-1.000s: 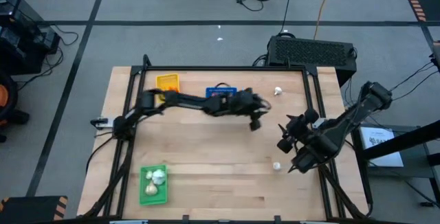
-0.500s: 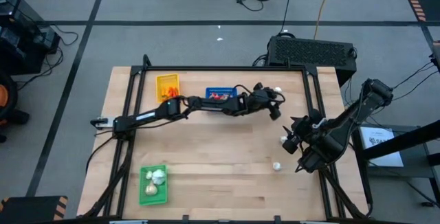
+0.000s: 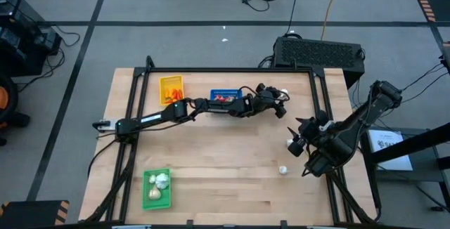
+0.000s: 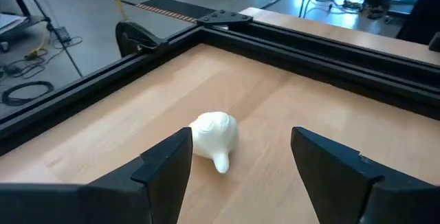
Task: Sort produce into baskets
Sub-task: Put the garlic into the green bin
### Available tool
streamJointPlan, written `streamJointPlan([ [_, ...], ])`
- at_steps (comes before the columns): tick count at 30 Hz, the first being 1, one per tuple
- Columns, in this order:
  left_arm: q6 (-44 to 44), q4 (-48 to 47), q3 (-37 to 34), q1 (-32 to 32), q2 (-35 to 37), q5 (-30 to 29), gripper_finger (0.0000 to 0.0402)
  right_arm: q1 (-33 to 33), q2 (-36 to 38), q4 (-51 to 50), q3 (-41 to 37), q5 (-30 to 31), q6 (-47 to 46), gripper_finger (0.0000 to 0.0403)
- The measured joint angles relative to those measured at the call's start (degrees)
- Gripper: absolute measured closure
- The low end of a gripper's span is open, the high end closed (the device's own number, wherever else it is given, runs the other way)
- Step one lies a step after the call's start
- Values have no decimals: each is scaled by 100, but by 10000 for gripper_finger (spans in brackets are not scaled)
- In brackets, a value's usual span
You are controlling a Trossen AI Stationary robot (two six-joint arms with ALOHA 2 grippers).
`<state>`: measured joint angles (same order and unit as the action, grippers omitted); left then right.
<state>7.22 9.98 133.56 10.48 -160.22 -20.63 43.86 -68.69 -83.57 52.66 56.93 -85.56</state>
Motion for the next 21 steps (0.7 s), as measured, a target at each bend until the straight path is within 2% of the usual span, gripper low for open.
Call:
streamJointPlan([
  [6,440,-98,13,25,-106,70,146,0,-2,85,121,41,262,190],
  [8,395,-57,7,12,-227,78,146,0,-2,91,158,98,330,190],
  [12,441,606,-11,-43,-486,101,146,0,-2,136,240,190,453,190],
  [16,130,684,-4,-61,-524,-118,146,0,-4,197,252,210,590,190],
  [21,139,743,-4,-61,-549,-178,146,0,-2,201,252,372,592,190],
])
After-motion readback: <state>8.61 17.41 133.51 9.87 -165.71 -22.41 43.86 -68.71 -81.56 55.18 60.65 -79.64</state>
